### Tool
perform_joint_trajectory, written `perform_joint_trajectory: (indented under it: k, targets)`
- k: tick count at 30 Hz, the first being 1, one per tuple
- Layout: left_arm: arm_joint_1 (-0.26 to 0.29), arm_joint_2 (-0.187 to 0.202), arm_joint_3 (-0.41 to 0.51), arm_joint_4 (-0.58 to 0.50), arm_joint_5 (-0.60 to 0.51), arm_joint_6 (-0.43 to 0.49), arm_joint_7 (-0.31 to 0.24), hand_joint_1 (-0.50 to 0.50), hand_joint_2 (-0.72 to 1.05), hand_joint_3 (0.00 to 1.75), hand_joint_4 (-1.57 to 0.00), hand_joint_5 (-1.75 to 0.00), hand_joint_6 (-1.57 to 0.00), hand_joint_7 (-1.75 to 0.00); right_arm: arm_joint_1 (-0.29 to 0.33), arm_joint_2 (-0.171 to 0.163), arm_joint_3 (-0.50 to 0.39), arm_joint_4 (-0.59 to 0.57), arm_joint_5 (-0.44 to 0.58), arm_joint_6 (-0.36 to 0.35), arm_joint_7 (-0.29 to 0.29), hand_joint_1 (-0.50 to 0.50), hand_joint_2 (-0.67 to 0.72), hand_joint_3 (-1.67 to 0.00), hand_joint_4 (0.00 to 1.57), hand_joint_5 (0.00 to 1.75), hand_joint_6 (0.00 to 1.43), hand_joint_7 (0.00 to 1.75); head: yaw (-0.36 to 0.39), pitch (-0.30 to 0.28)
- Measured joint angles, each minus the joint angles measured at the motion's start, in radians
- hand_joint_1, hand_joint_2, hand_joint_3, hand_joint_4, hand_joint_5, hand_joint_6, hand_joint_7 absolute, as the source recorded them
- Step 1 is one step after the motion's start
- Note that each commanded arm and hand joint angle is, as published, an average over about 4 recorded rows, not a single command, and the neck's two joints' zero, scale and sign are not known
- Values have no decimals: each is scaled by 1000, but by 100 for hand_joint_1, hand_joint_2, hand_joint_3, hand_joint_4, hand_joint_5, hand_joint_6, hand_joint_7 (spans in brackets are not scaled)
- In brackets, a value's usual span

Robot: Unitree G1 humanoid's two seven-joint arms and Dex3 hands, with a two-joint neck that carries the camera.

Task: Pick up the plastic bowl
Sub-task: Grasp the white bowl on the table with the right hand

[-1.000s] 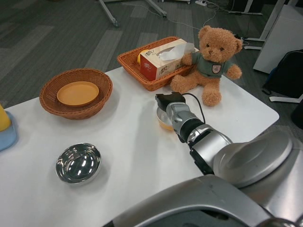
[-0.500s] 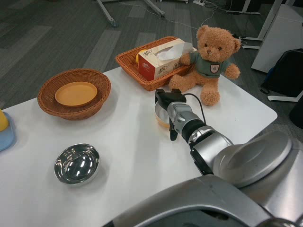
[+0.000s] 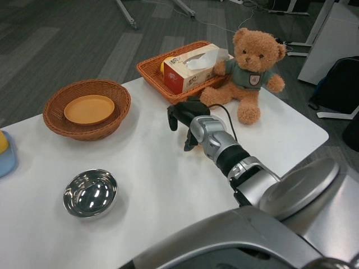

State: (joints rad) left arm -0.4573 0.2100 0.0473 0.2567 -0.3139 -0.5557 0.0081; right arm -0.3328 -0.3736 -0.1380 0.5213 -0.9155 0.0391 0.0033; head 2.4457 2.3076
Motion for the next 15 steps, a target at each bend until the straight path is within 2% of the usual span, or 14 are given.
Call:
perform_joint_trajectory:
  k: [4, 8, 12, 13, 14, 15]
  targets:
    - [0, -1, -4, 2, -1, -1, 0, -48, 60, 0, 0, 0, 0, 0, 28, -4, 24, -138, 5, 25, 47, 12, -10, -63, 157, 107, 76, 161, 20, 10]
    - [0, -1, -10, 2, -2, -1, 0, -48, 60, 0, 0, 0, 0, 0, 37, -7, 42, -225, 8, 49, 75, 12, -10, -63, 157, 107, 74, 161, 33, 17]
    - [0, -1, -11, 2, -3, -1, 0, -48, 60, 0, 0, 0, 0, 0, 39, -7, 50, -253, 13, 54, 86, 12, -10, -63, 157, 121, 63, 161, 38, 18]
    - [1, -1, -11, 2, -3, -1, 0, -48, 60, 0, 0, 0, 0, 0, 39, -7, 51, -259, 13, 55, 87, 11, -11, -65, 153, 128, 55, 161, 38, 18]
    - [1, -1, -11, 2, -3, -1, 0, -48, 60, 0, 0, 0, 0, 0, 40, -7, 51, -266, 13, 57, 87, 7, -13, -69, 142, 141, 43, 162, 37, 17]
    - [1, -1, -11, 2, -3, -1, 0, -48, 60, 0, 0, 0, 0, 0, 41, -7, 51, -275, 13, 60, 87, -1, -15, -73, 116, 150, 30, 164, 37, 17]
